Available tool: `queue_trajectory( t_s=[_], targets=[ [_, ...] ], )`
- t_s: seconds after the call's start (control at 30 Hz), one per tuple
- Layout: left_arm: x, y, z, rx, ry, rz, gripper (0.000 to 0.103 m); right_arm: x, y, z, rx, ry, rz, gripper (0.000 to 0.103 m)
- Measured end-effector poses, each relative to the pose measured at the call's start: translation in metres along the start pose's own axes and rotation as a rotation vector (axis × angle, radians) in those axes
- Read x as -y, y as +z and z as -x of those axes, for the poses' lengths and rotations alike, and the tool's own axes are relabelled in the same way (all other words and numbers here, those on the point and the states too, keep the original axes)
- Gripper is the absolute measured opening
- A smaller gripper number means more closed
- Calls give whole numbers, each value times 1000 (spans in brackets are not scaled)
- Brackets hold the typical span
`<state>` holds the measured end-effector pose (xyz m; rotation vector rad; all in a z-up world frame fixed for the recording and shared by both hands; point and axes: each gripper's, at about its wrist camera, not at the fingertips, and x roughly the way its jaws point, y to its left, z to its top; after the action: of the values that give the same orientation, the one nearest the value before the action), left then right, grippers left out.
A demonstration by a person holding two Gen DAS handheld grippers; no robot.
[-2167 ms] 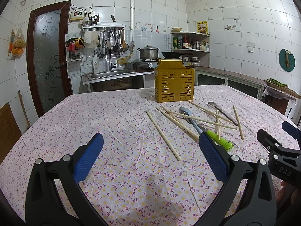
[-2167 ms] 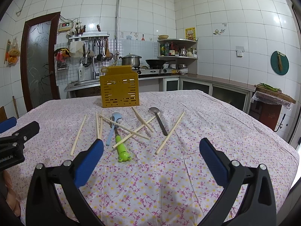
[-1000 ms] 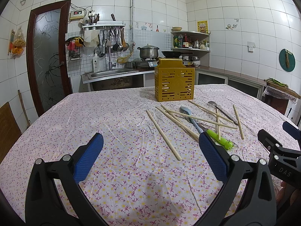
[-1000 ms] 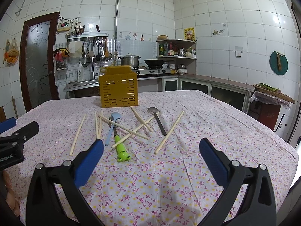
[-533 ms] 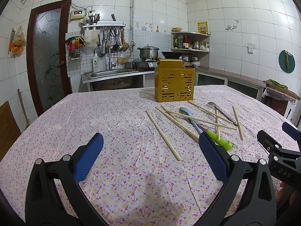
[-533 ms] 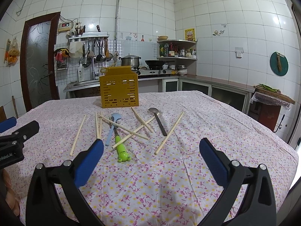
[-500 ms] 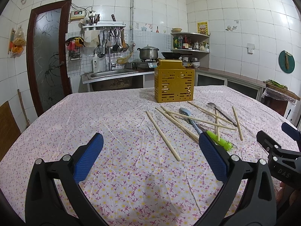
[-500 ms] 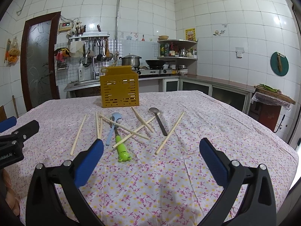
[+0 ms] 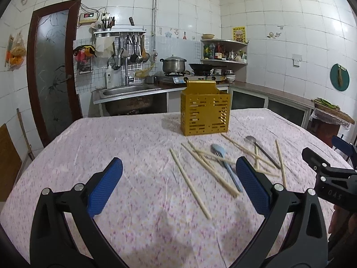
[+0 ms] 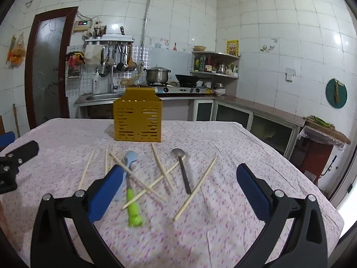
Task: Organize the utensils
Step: 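Close the left tool on a wooden chopstick while the right tool grasps another chopstick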
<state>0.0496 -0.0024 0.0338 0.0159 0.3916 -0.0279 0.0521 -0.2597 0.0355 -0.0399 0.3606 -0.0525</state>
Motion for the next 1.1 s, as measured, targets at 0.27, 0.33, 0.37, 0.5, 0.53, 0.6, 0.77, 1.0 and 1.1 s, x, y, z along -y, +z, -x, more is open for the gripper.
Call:
queue_trajectory(
  t_s=[0.27, 0.33, 0.37, 0.5, 0.53, 0.6, 0.77, 1.0, 1.1],
  targets=[
    [-7, 20, -61, -122, -28, 49, 98, 27, 21, -68, -151, 29, -87, 99],
    [-10, 24, -83, -169, -33, 71, 98, 30, 23, -88, -191, 7, -80, 99],
    [-10, 25, -93, -195, -36, 80, 98, 30, 22, -96, -204, 2, -77, 99],
    [-13, 26, -128, -270, -37, 102, 98, 30, 19, -131, -274, -26, -63, 99],
    [-13, 26, -135, -284, -28, 101, 98, 32, 19, -138, -285, -24, -68, 99],
    [-13, 25, -151, -318, -16, 95, 98, 38, 17, -156, -320, -22, -90, 99],
    [-12, 19, -183, -389, 11, 101, 98, 49, 9, -186, -386, -47, -128, 99],
    [-4, 10, -220, -492, 24, 58, 82, 48, -3, -214, -462, -91, -95, 98],
    [-6, 6, -231, -541, 9, 79, 66, 50, -7, -221, -486, -86, -112, 87]
  ],
)
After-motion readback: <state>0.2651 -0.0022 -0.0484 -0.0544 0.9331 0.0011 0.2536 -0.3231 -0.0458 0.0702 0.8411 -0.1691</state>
